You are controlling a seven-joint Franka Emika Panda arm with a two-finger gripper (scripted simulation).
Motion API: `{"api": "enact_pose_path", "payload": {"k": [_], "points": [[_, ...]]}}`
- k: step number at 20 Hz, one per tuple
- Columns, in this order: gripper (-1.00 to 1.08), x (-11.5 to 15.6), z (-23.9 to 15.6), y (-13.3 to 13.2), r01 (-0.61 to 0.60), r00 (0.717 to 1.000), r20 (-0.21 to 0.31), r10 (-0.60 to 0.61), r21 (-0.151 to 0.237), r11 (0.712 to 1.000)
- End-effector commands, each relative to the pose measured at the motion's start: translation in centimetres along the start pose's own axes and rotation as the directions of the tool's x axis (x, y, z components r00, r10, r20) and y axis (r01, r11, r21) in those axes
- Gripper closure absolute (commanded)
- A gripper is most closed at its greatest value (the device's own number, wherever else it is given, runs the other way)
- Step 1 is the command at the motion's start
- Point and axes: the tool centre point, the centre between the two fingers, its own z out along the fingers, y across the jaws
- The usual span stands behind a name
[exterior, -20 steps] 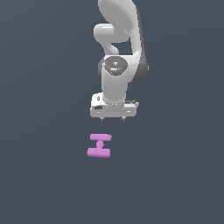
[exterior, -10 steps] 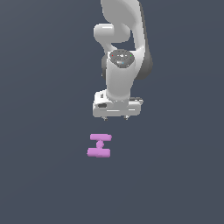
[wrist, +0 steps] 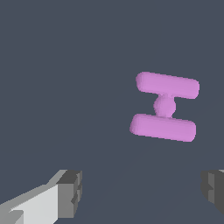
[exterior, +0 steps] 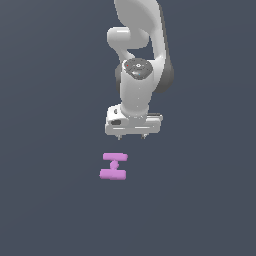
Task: Pick up the object and move it to a goal position.
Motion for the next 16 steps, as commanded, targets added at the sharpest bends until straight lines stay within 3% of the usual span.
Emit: {"api": "enact_pose_path", "payload": {"k": [1, 16], "points": [[-0.92, 0.4, 0.5, 0.4, -0.008, 1.0, 0.001, 0.008, 0.002, 1.0], [-0.92, 4.7, 7.6, 6.1, -0.11, 0.994, 0.006, 0.109, 0.026, 0.994]]}}
